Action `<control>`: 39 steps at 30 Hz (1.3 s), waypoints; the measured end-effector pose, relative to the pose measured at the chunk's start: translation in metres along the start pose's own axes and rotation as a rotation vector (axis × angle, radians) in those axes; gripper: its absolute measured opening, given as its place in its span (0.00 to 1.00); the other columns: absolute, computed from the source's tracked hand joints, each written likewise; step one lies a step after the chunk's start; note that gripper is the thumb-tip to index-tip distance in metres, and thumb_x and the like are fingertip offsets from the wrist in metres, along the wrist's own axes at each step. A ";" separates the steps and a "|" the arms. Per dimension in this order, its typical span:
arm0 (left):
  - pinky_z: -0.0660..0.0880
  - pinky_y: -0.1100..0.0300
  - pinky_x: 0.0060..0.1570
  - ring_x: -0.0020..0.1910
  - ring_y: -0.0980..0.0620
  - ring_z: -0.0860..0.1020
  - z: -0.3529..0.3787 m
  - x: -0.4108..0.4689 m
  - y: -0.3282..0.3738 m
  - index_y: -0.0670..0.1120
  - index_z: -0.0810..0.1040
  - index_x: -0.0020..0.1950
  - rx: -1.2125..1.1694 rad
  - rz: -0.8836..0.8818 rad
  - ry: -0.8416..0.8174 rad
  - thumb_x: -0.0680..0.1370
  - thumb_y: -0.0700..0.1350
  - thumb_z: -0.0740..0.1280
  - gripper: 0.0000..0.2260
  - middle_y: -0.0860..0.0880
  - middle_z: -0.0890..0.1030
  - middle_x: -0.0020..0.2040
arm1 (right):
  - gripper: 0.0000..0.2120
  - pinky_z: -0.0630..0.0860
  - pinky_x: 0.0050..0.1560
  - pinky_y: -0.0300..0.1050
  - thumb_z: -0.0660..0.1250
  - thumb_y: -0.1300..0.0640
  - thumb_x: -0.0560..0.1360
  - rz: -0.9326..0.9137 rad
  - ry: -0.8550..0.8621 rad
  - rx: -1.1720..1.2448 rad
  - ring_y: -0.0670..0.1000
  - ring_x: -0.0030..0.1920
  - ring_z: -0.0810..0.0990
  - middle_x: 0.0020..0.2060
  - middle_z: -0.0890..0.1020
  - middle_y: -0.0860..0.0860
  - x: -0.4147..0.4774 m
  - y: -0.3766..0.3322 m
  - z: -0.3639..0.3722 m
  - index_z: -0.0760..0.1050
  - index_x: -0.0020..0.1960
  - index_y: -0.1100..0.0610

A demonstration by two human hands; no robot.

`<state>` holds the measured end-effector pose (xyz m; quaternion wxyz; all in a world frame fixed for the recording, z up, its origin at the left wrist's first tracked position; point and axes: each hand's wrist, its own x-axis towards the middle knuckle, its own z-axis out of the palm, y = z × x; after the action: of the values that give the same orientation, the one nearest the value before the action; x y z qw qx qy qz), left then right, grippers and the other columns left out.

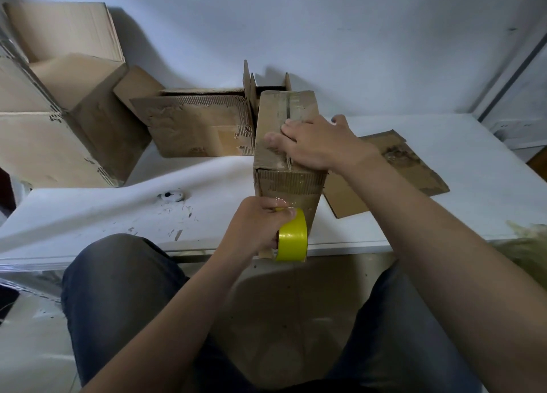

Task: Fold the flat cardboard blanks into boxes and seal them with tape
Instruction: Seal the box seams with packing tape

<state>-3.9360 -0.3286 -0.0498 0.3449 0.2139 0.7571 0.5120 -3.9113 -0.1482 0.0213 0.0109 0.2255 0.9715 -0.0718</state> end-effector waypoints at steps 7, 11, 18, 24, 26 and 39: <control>0.82 0.58 0.36 0.42 0.46 0.85 -0.001 0.001 -0.004 0.45 0.82 0.59 0.026 -0.001 -0.013 0.77 0.48 0.73 0.12 0.45 0.82 0.50 | 0.37 0.46 0.75 0.71 0.40 0.30 0.80 0.098 -0.087 0.031 0.52 0.81 0.47 0.82 0.52 0.45 0.060 0.009 -0.006 0.57 0.81 0.50; 0.81 0.58 0.36 0.41 0.46 0.84 0.000 0.002 -0.005 0.45 0.84 0.58 0.023 0.003 0.006 0.77 0.48 0.73 0.12 0.45 0.82 0.48 | 0.38 0.41 0.76 0.69 0.40 0.30 0.80 0.080 -0.114 -0.030 0.54 0.82 0.48 0.81 0.56 0.49 0.056 0.004 -0.012 0.60 0.80 0.53; 0.79 0.59 0.34 0.41 0.46 0.84 0.001 0.003 -0.007 0.45 0.84 0.57 -0.020 -0.013 0.016 0.77 0.46 0.74 0.11 0.45 0.83 0.47 | 0.32 0.46 0.76 0.68 0.42 0.29 0.79 -0.094 -0.013 0.023 0.53 0.80 0.56 0.74 0.69 0.44 -0.035 -0.001 0.005 0.71 0.68 0.46; 0.83 0.54 0.38 0.42 0.45 0.85 0.006 -0.001 -0.013 0.46 0.84 0.57 0.008 0.003 0.035 0.77 0.48 0.73 0.11 0.45 0.83 0.46 | 0.32 0.48 0.78 0.65 0.59 0.32 0.78 -0.088 0.214 -0.049 0.51 0.81 0.51 0.79 0.60 0.39 -0.072 0.000 0.036 0.60 0.79 0.41; 0.84 0.51 0.40 0.39 0.45 0.85 0.007 -0.003 -0.014 0.46 0.83 0.61 0.016 -0.004 0.032 0.77 0.50 0.72 0.14 0.44 0.84 0.45 | 0.32 0.48 0.78 0.65 0.62 0.33 0.77 -0.089 0.273 -0.003 0.51 0.81 0.52 0.78 0.63 0.38 -0.070 0.003 0.043 0.62 0.78 0.39; 0.76 0.62 0.29 0.35 0.48 0.80 0.006 -0.003 -0.014 0.44 0.82 0.60 -0.026 -0.062 0.000 0.79 0.48 0.71 0.12 0.44 0.81 0.43 | 0.34 0.54 0.77 0.65 0.70 0.32 0.70 -0.080 0.429 0.093 0.55 0.78 0.59 0.74 0.70 0.40 -0.071 0.006 0.059 0.69 0.74 0.37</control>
<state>-3.9294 -0.3317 -0.0630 0.3636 0.1859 0.7566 0.5107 -3.8456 -0.1821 -0.0344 -0.2094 0.1973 0.9553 -0.0674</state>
